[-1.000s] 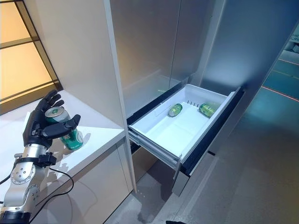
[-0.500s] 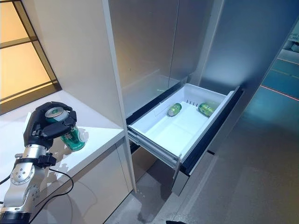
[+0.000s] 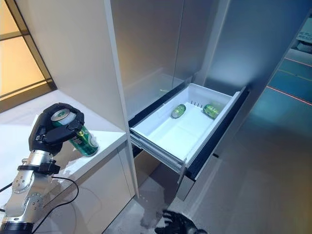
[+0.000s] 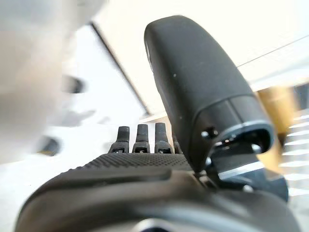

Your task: Put drinks into fridge and close the fridge

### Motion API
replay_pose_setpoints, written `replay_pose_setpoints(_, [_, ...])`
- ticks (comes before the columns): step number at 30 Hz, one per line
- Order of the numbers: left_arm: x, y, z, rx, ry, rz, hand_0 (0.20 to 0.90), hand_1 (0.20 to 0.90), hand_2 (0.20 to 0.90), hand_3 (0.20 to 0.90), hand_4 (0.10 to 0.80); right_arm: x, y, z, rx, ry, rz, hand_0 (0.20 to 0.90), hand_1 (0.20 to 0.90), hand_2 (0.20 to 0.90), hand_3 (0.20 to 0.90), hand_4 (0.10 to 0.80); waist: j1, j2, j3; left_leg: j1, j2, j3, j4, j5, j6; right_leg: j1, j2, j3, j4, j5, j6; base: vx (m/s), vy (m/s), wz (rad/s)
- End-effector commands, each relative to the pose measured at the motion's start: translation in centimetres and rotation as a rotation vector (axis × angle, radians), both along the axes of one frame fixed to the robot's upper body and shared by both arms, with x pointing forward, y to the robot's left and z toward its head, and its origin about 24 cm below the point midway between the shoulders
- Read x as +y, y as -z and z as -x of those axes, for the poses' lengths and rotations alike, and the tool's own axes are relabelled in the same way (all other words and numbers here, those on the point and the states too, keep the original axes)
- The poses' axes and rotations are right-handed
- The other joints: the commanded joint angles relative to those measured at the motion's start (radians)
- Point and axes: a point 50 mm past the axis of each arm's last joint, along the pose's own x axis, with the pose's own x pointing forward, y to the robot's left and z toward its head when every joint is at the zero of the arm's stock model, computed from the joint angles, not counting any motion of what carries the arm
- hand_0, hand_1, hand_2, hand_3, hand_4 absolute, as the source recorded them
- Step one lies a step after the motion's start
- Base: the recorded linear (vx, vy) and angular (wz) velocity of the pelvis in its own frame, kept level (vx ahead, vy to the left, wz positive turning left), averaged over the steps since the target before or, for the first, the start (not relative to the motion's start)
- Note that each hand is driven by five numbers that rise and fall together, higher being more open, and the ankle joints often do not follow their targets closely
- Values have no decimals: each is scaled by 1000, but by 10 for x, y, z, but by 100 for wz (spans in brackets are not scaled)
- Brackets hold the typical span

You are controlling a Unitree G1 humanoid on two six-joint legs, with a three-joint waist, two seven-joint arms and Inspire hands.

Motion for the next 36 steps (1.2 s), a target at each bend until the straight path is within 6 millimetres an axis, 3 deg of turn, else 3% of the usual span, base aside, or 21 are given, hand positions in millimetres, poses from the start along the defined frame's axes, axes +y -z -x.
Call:
replay_pose_setpoints(1, [-29, -88, 7, -544, 242, 63, 300, 300, 300, 200, 100, 25, -50, -49, -282, -101, -177, 900, 900, 900, 900, 800, -34, 7, -29, 17, -44, -31, 6, -68, 32, -15, 31, 43, 75, -65, 30, -28, -14, -4])
replay_pose_setpoints(8, [-50, -81, 18, -576, 456, 93, 300, 300, 300, 200, 100, 38, -144, -82, -628, -203, -351, 900, 900, 900, 900, 800, -59, 14, -29, 23, -41, -25, 0, -61, 33, -19, 37, 64, 70, -55, 30, -25, -3, -12])
replay_pose_setpoints(11, [-54, -80, 20, -571, 489, 67, 300, 300, 300, 200, 100, 39, -185, -89, -792, -241, -412, 900, 900, 900, 900, 800, -66, 18, -34, 21, -39, -17, -1, -61, 34, -23, 38, 74, 66, -51, 30, -18, 4, -5])
replay_pose_setpoints(14, [-60, -79, 17, -546, 515, 55, 300, 300, 300, 200, 100, 44, -214, -90, -890, -284, -474, 900, 900, 900, 900, 800, -68, 20, -39, 20, -38, -11, 0, -62, 35, -27, 37, 80, 64, -48, 31, -18, 3, -14])
replay_pose_setpoints(22, [-85, -72, 12, -475, 611, 5, 300, 300, 300, 200, 100, 66, -221, -83, -783, -447, -649, 900, 900, 900, 900, 800, -60, 11, -43, 14, -42, -10, 3, -59, 38, -29, 35, 81, 60, -40, 32, -7, -1, -5])
replay_pose_setpoints(36, [-111, -72, 7, -445, 739, -29, 300, 300, 300, 200, 100, 89, -221, -74, -665, -660, -712, 900, 900, 900, 900, 800, -52, -2, -41, 10, -45, -16, 2, -56, 37, -27, 33, 76, 54, -33, 32, 0, 0, 0])
